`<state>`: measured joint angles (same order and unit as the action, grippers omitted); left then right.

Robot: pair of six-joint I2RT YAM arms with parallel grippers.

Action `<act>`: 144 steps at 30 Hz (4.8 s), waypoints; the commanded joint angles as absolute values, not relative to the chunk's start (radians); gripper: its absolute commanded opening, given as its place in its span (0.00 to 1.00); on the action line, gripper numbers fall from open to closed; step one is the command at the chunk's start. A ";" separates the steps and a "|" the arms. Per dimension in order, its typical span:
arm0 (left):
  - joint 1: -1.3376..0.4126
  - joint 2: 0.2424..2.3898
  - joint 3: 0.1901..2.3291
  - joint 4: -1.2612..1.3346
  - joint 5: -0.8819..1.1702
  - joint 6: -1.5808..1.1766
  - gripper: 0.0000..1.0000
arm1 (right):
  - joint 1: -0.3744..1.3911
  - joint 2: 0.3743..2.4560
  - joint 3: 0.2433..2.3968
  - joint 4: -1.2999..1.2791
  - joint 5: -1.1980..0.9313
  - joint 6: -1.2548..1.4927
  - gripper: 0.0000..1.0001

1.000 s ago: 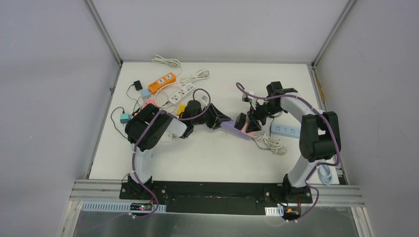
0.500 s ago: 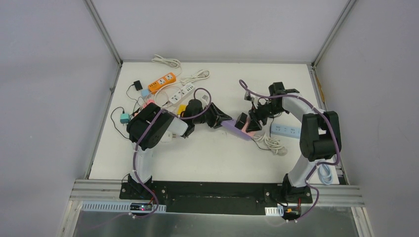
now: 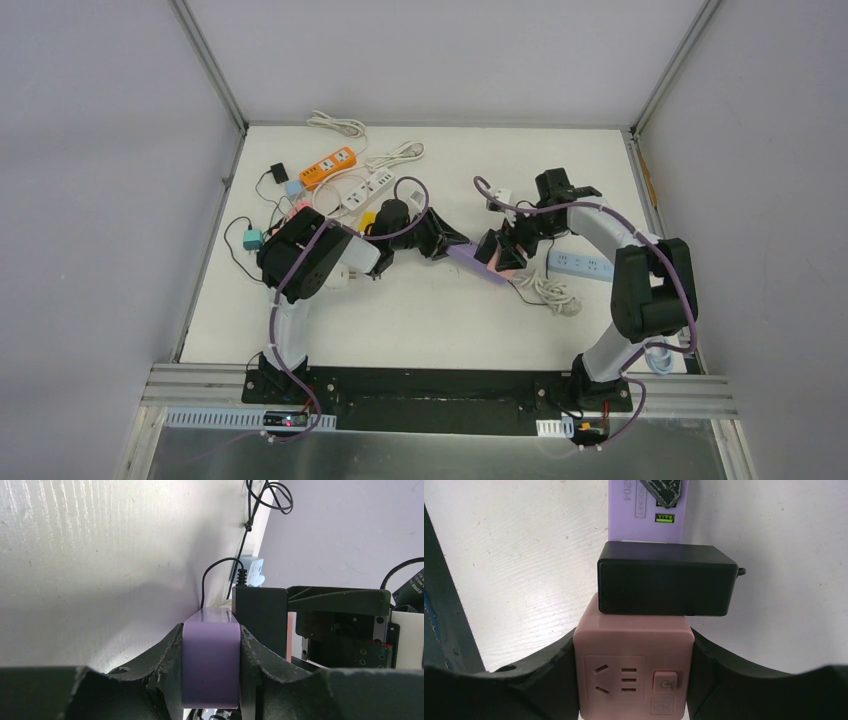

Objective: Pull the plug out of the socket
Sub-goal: Remove the plug from the socket.

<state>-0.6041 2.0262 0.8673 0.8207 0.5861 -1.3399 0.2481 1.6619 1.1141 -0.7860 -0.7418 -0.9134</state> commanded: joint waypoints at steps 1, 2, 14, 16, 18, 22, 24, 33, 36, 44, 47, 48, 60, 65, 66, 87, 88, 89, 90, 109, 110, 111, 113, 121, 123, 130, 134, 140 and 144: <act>-0.624 2.024 0.894 0.768 0.585 -1.303 0.00 | 0.264 1.700 1.091 -0.827 -0.809 -0.943 0.00; -0.624 2.020 0.890 0.766 0.581 -1.299 0.00 | 0.253 1.703 1.095 -0.830 -0.819 -0.942 0.00; -0.623 1.992 0.862 0.727 0.562 -1.264 0.00 | 0.199 1.718 1.111 -0.864 -0.907 -0.937 0.00; -0.623 1.984 0.862 0.711 0.556 -1.253 0.00 | 0.201 1.714 1.113 -0.871 -0.904 -0.943 0.00; -0.623 1.978 0.863 0.696 0.554 -1.243 0.00 | 0.206 1.709 1.113 -0.873 -0.896 -0.949 0.00; -0.623 1.970 0.862 0.684 0.550 -1.235 0.00 | 0.254 1.685 1.097 -0.873 -0.844 -0.979 0.00; -0.623 1.968 0.863 0.683 0.548 -1.232 0.00 | 0.285 1.669 1.087 -0.870 -0.806 -0.995 0.00; -0.623 1.956 0.865 0.637 0.533 -1.203 0.00 | 0.284 1.646 1.079 -0.865 -0.820 -0.985 0.00; -0.623 1.945 0.871 0.598 0.524 -1.178 0.00 | 0.235 1.669 1.101 -0.880 -0.882 -0.973 0.00; -0.623 1.945 0.883 0.563 0.519 -1.157 0.00 | 0.162 1.691 1.107 -0.891 -0.941 -0.962 0.00; -0.623 1.945 0.889 0.556 0.520 -1.155 0.00 | 0.158 1.689 1.112 -0.896 -0.931 -0.958 0.00; -0.623 1.946 0.890 0.553 0.519 -1.153 0.00 | 0.163 1.686 1.118 -0.902 -0.912 -0.959 0.00; -0.622 1.948 0.900 0.528 0.511 -1.143 0.00 | 0.330 1.588 1.094 -0.970 -0.729 -1.093 0.00; -0.623 1.935 0.885 0.528 0.501 -1.143 0.00 | 0.267 1.609 1.120 -0.979 -0.815 -1.058 0.00; -0.623 1.932 0.881 0.528 0.499 -1.143 0.00 | 0.246 1.617 1.124 -0.982 -0.848 -1.051 0.00; -0.621 1.918 0.871 0.516 0.488 -1.129 0.00 | 0.232 1.576 1.128 -1.019 -0.874 -1.060 0.00; -0.621 1.916 0.872 0.512 0.488 -1.128 0.00 | 0.245 1.570 1.127 -1.022 -0.859 -1.065 0.00; -0.621 1.917 0.872 0.510 0.486 -1.126 0.00 | 0.257 1.567 1.129 -1.031 -0.847 -1.070 0.00; -0.621 1.917 0.872 0.507 0.486 -1.125 0.00 | 0.264 1.565 1.136 -1.037 -0.838 -1.075 0.00; -0.621 1.892 0.863 0.463 0.463 -1.101 0.00 | 0.089 1.632 1.208 -1.091 -1.089 -1.017 0.00; -0.621 1.893 0.865 0.458 0.462 -1.099 0.00 | 0.090 1.632 1.210 -1.092 -1.089 -1.017 0.00; -0.621 1.893 0.869 0.455 0.461 -1.096 0.00 | 0.090 1.632 1.211 -1.092 -1.082 -1.018 0.00; -0.621 1.890 0.875 0.441 0.461 -1.089 0.00 | 0.098 1.628 1.212 -1.094 -1.049 -1.025 0.00; -0.623 1.877 0.916 0.334 0.436 -1.037 0.00 | 0.247 1.579 1.210 -1.090 -0.826 -1.043 0.00; -0.623 1.868 0.921 0.306 0.423 -1.024 0.00 | 0.274 1.575 1.220 -1.101 -0.785 -1.045 0.00; -0.623 1.850 0.924 0.267 0.404 -0.998 0.00 | 0.233 1.607 1.257 -1.124 -0.874 -1.021 0.00; -0.623 1.848 0.919 0.264 0.400 -0.996 0.00 | 0.154 1.639 1.276 -1.153 -0.970 -1.021 0.00; -0.623 1.849 0.923 0.265 0.405 -0.995 0.00 | 0.122 1.648 1.266 -1.161 -1.010 -1.025 0.00; -0.623 1.851 0.925 0.265 0.406 -0.995 0.00 | 0.126 1.635 1.261 -1.157 -0.986 -1.029 0.00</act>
